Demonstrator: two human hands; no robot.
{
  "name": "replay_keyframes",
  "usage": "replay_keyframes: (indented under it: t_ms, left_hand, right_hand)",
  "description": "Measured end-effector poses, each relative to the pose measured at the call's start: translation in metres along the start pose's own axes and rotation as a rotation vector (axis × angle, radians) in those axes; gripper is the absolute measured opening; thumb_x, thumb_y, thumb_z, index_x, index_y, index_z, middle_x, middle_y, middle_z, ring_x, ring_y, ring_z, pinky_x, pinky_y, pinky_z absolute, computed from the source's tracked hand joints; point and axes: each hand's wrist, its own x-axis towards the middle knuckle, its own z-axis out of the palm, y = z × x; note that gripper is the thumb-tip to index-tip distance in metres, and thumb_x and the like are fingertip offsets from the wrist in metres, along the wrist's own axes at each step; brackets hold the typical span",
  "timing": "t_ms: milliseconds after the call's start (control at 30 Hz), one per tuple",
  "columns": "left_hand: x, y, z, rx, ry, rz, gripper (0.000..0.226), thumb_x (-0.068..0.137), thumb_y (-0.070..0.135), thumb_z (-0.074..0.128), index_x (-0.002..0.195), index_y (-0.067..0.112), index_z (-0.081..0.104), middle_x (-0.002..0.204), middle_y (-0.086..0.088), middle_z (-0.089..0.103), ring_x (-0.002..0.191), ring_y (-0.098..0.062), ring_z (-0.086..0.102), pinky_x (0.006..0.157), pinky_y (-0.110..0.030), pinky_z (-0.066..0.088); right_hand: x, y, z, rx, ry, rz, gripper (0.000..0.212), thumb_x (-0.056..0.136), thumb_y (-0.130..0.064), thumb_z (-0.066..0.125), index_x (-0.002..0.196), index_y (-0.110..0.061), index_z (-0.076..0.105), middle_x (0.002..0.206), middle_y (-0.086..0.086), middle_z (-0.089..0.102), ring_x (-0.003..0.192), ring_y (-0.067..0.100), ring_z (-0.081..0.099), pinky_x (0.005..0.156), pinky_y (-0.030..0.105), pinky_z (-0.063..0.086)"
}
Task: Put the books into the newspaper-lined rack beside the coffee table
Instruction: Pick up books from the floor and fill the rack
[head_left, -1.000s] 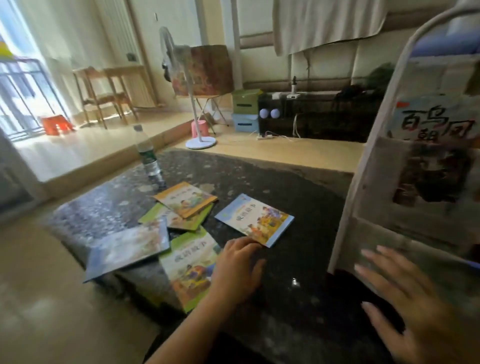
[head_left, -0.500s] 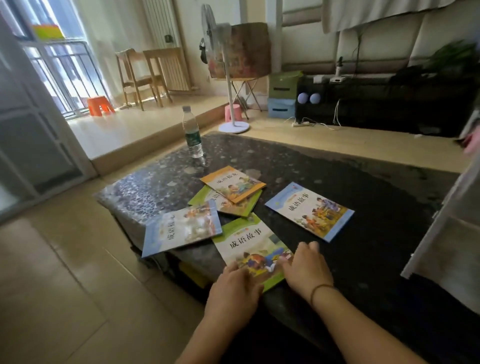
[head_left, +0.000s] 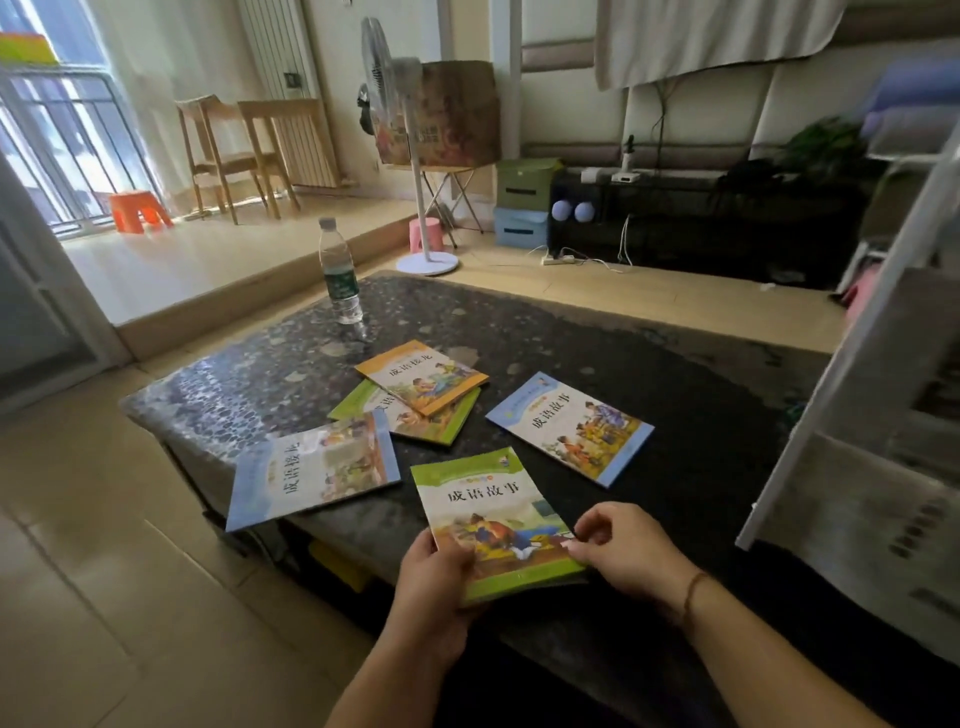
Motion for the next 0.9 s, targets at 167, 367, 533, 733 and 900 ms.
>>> replay_keyframes:
  t_ms: [167, 367, 533, 733, 900]
  left_hand:
    - [-0.032, 0.002, -0.011, 0.143, -0.262, 0.111, 0.041, 0.087, -0.016, 0.05, 0.119, 0.009, 0.059, 0.103, -0.019, 0.074, 0.09, -0.036, 0.072, 0.07, -0.046, 0.059]
    - [-0.054, 0.008, 0.01, 0.193, -0.726, 0.084, 0.049, 0.079, -0.02, 0.047, 0.117, 0.005, 0.065, 0.112, -0.021, 0.071, 0.097, -0.036, 0.071, 0.068, -0.037, 0.061]
    - [-0.048, -0.013, 0.07, 0.178, -0.916, 0.249, 0.046, 0.084, -0.016, 0.049, 0.117, 0.01, 0.068, 0.119, -0.025, 0.066, 0.106, -0.038, 0.067, 0.078, -0.04, 0.059]
    - [-0.072, -0.009, 0.194, 0.484, -0.74, 0.781, 0.042, 0.089, -0.007, 0.059, 0.114, 0.027, 0.057, 0.101, 0.013, 0.073, 0.097, -0.007, 0.07, 0.073, -0.018, 0.056]
    - [-0.082, 0.009, 0.282, 0.577, -0.686, 0.981, 0.057, 0.091, 0.012, 0.064, 0.138, 0.034, 0.04, 0.116, 0.02, 0.058, 0.105, 0.005, 0.06, 0.083, -0.017, 0.055]
  right_hand:
    - [-0.013, 0.019, -0.04, 0.113, 0.117, -0.053, 0.064, 0.081, -0.039, 0.074, 0.137, -0.022, 0.047, 0.118, -0.006, 0.057, 0.096, 0.01, 0.06, 0.085, 0.034, 0.055]
    - [-0.065, 0.018, -0.121, -0.212, 0.284, -0.452, 0.08, 0.074, -0.053, 0.075, 0.143, -0.032, 0.039, 0.145, -0.008, 0.04, 0.131, 0.011, 0.04, 0.109, 0.037, 0.037]
    - [-0.117, 0.013, -0.164, -0.592, 0.426, -0.488, 0.053, 0.085, -0.057, 0.062, 0.127, -0.03, 0.044, 0.108, -0.01, 0.06, 0.096, 0.015, 0.059, 0.08, 0.031, 0.042]
    - [-0.154, 0.007, -0.251, -0.876, 0.815, -0.435, 0.05, 0.085, -0.048, 0.064, 0.123, -0.024, 0.043, 0.101, -0.007, 0.059, 0.089, 0.023, 0.061, 0.084, 0.041, 0.041]
    - [-0.159, 0.005, -0.321, -0.984, 0.991, -0.377, 0.048, 0.085, -0.043, 0.065, 0.122, -0.02, 0.045, 0.103, 0.0, 0.062, 0.088, 0.025, 0.06, 0.09, 0.046, 0.041]
